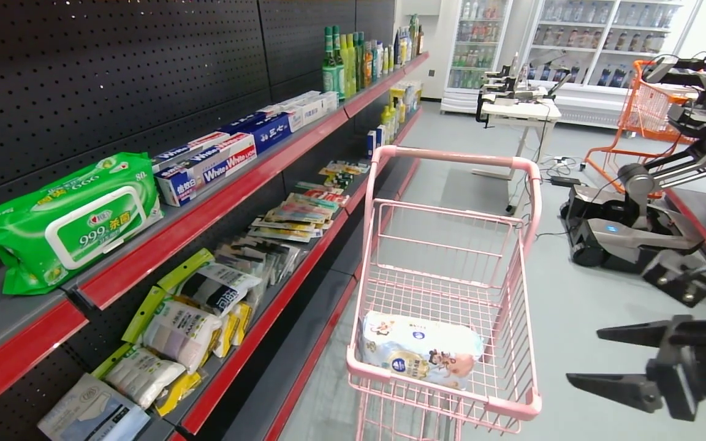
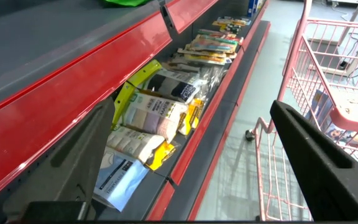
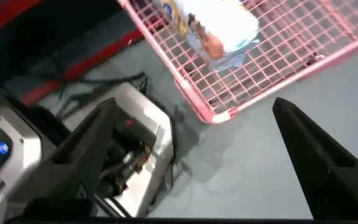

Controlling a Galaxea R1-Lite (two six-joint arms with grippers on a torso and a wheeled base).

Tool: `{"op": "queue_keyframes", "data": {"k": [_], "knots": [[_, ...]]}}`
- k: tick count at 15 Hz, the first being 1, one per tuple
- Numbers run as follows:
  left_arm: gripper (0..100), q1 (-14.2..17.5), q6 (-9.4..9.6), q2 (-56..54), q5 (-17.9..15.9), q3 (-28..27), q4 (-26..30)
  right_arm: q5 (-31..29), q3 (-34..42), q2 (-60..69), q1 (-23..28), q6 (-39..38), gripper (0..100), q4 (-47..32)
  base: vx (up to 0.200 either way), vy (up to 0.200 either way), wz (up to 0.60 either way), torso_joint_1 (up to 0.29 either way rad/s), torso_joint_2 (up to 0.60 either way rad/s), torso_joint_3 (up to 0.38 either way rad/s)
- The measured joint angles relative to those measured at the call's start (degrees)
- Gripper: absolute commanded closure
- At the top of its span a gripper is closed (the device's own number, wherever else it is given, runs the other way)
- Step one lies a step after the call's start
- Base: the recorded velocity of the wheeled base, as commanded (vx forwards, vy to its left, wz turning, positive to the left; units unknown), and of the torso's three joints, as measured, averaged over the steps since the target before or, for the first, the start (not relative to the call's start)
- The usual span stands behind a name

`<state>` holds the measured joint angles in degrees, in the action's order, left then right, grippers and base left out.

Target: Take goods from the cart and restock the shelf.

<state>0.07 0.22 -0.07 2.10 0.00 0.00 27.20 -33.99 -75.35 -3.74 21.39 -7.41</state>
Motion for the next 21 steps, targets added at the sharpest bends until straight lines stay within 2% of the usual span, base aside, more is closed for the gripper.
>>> {"op": "queue_keyframes", "data": {"k": [2,5,8,11,18,21], "knots": [[0,0.0,0.00,0.0,0.0,0.0,0.0,3.7,-2.7,-13.5,1.2,13.5,0,0.0,0.000,0.000,0.00,0.000,0.00,0.000],[0,0.0,-0.01,0.0,0.0,0.0,0.0,5.9,-10.9,-28.7,1.5,21.5,0,0.2,0.000,0.000,0.00,0.000,0.00,0.000],[0,0.0,0.00,0.0,0.0,0.0,0.0,5.8,-20.1,-39.3,1.7,23.8,0,0.3,0.000,0.000,0.00,0.000,0.00,0.000],[0,0.0,0.02,0.0,0.0,0.0,0.0,5.8,-24.9,-45.9,1.4,26.0,0,0.2,0.000,0.000,0.00,0.000,0.00,0.000],[0,0.0,0.00,0.0,0.0,0.0,0.0,5.7,-30.7,-53.2,-2.0,26.8,0,2.8,0.000,0.000,0.00,0.000,0.00,0.000],[0,0.0,0.02,0.0,0.0,0.0,0.0,5.6,-31.3,-55.4,-2.9,26.8,0,7.0,0.000,0.000,0.00,0.000,0.00,0.000]]}}
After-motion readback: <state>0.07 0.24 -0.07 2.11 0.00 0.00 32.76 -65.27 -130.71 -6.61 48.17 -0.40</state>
